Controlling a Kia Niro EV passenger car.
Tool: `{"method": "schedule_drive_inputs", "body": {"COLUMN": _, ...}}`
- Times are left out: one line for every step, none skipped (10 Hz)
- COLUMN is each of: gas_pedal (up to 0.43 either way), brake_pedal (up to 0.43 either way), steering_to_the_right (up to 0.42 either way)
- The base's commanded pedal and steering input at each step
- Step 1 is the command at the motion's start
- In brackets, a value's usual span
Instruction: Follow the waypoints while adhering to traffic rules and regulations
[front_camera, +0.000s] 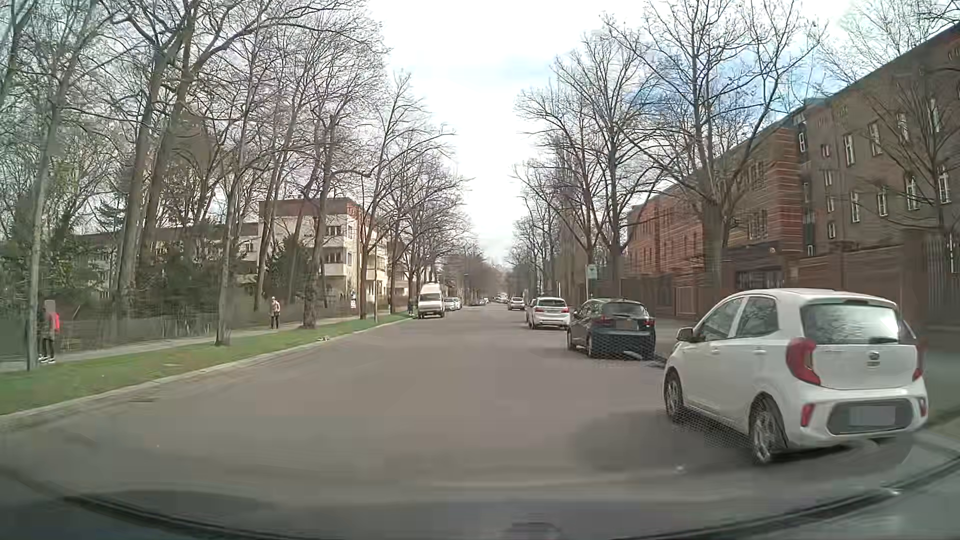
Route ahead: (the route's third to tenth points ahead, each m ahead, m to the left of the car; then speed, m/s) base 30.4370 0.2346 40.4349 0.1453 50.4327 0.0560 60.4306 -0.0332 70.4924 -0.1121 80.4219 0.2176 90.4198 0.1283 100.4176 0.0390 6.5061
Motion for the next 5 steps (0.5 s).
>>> {"method": "schedule_drive_inputs", "body": {"gas_pedal": 0.000, "brake_pedal": 0.000, "steering_to_the_right": 0.004}}
{"method": "schedule_drive_inputs", "body": {"gas_pedal": 0.000, "brake_pedal": 0.000, "steering_to_the_right": 0.005}}
{"method": "schedule_drive_inputs", "body": {"gas_pedal": 0.000, "brake_pedal": 0.000, "steering_to_the_right": 0.005}}
{"method": "schedule_drive_inputs", "body": {"gas_pedal": 0.000, "brake_pedal": 0.000, "steering_to_the_right": 0.005}}
{"method": "schedule_drive_inputs", "body": {"gas_pedal": 0.000, "brake_pedal": 0.000, "steering_to_the_right": 0.005}}
